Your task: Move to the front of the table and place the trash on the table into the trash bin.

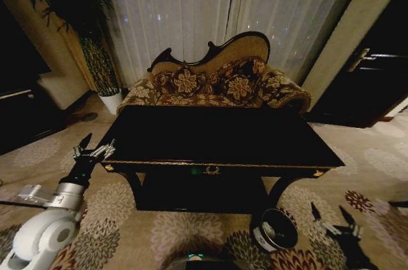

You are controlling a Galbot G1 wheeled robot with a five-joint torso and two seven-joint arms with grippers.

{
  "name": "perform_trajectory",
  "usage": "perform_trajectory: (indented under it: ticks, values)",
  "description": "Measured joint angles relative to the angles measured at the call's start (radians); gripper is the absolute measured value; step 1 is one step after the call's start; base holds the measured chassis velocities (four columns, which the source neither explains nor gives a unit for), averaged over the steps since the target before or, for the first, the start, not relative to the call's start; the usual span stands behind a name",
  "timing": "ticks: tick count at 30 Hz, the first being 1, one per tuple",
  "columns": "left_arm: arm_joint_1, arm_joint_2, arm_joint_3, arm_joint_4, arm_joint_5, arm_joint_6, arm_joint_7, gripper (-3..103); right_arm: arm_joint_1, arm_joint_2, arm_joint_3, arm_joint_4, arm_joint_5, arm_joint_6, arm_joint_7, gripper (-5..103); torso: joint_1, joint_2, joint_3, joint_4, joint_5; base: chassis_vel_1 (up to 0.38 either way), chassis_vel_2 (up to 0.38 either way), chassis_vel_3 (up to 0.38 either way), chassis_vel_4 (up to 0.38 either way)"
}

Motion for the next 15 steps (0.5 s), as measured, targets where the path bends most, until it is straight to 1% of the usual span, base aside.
perform_trajectory:
  ticks: [2,3,4,5,6,7,8,9,13,14,15]
  values:
    - [0.0,0.0,0.0,0.0,0.0,0.0,0.0,100,0.008,-0.009,0.01,0.057,-0.004,-0.032,0.04,100,0.0,0.0,0.0,-0.0002,0.0001,0.0,0.0,0.0,0.0]
    - [0.0,0.0,0.0,0.0,0.0,0.0,0.0,100,0.021,-0.015,0.01,0.097,-0.02,-0.063,0.083,100,0.0,0.0,0.0,-0.0002,0.0002,0.0,0.0,0.0,0.0]
    - [0.0,0.0,0.0,0.0,0.0,0.0,0.0,100,0.039,-0.029,0.008,0.141,-0.033,-0.104,0.144,100,0.0,0.0,0.0,-0.0002,0.0001,0.0,0.0,0.0,0.0]
    - [0.0,0.0,0.0,0.0,0.0,0.0,0.0,100,0.039,-0.029,0.008,0.141,-0.033,-0.104,0.144,100,0.0,0.0,0.0,-0.0002,0.0001,0.0,0.0,0.0,0.0]
    - [0.0,0.0,0.0,0.0,0.0,0.0,0.0,100,0.065,-0.045,0.0,0.181,-0.046,-0.147,0.204,100,0.0,0.0,0.0,0.0001,-0.0002,0.0,0.0,0.0,0.0]
    - [0.0,0.0,0.0,0.0,0.0,0.0,0.0,100,0.079,-0.054,-0.004,0.197,-0.049,-0.17,0.227,100,0.0,0.0,0.0,0.0002,0.0,0.0,0.0,0.0,0.0]
    - [0.0,0.0,0.0,0.0,0.0,0.0,0.0,100,0.115,-0.078,-0.011,0.231,-0.053,-0.221,0.26,100,0.0,0.0,0.0,0.0004,0.0001,0.0,0.0,0.0,0.0]
    - [0.0,0.0,0.0,0.0,0.0,0.0,0.0,100,0.115,-0.078,-0.011,0.231,-0.053,-0.221,0.26,100,0.0,0.0,0.0,0.0004,0.0001,0.0,0.0,0.0,0.0]
    - [0.0,0.0,0.0,0.0,0.0,0.0,0.0,100,0.175,-0.128,-0.033,0.292,-0.038,-0.322,0.272,100,0.0,0.0,0.0,0.0,0.0001,0.0,0.0,0.0,0.0]
    - [0.0,0.0,0.0,0.0,0.0,0.0,0.0,100,0.175,-0.128,-0.033,0.292,-0.038,-0.322,0.272,100,0.0,0.0,0.0,0.0,0.0001,0.0,0.0,0.0,0.0]
    - [0.0,0.0,0.0,0.0,0.0,0.0,0.0,100,0.188,-0.136,-0.039,0.305,-0.032,-0.339,0.266,100,0.0,0.0,0.0,0.0,0.0001,0.0,0.0,0.0,0.0]
